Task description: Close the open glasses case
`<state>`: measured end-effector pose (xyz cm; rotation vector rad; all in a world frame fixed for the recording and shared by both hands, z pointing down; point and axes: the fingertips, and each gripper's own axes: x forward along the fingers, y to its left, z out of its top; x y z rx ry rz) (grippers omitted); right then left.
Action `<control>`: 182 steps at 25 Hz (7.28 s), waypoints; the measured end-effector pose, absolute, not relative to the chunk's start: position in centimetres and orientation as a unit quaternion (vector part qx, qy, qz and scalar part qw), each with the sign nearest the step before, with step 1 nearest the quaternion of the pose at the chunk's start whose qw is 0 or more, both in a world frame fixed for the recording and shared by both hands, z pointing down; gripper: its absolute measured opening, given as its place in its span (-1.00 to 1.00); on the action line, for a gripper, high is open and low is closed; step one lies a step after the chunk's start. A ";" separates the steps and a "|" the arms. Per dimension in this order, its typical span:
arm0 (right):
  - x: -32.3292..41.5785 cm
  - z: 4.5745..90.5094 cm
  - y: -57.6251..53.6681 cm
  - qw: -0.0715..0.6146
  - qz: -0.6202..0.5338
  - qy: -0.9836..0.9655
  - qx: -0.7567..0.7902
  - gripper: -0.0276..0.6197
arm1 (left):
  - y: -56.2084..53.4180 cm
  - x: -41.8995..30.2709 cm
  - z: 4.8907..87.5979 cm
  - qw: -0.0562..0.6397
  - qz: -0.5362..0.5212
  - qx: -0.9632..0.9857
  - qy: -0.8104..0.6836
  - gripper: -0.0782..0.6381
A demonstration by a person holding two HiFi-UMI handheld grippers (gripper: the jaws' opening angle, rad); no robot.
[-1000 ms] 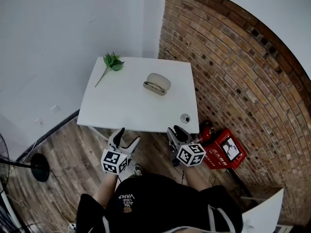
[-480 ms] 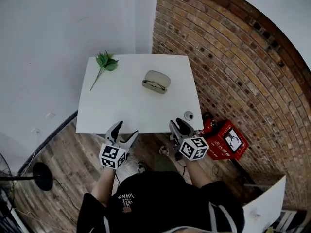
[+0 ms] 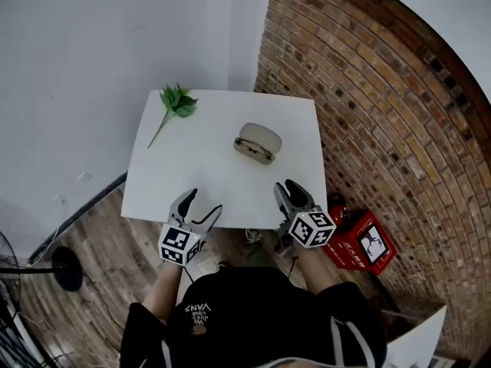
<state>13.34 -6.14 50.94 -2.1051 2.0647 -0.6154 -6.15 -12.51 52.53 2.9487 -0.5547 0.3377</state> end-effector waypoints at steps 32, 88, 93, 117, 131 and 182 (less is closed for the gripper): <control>28.1 58.7 -25.3 -0.015 -0.283 0.734 -0.617 -0.47 | -22.9 12.7 62.4 -0.097 0.324 0.939 -0.064 0.28; 17.7 62.1 -20.8 -0.110 -0.316 0.763 -0.553 -0.48 | -19.9 10.3 65.0 -0.054 0.338 0.938 -0.044 0.38; 17.7 62.4 -20.5 -0.128 -0.308 0.763 -0.553 -0.48 | -19.6 11.0 65.6 -0.059 0.350 0.934 -0.031 0.40; 17.8 63.3 -20.4 -0.191 -0.260 0.759 -0.566 -0.68 | -19.3 11.8 68.1 -0.022 0.391 0.920 -0.018 0.42; 17.8 63.4 -20.4 -0.195 -0.269 0.752 -0.569 -0.68 | -19.2 11.6 68.4 -0.049 0.411 0.910 -0.024 0.41; 11.3 54.3 -6.3 -0.043 -0.211 0.686 -0.695 -0.91 | -12.0 -3.3 53.7 -0.018 0.173 0.967 -0.186 -0.76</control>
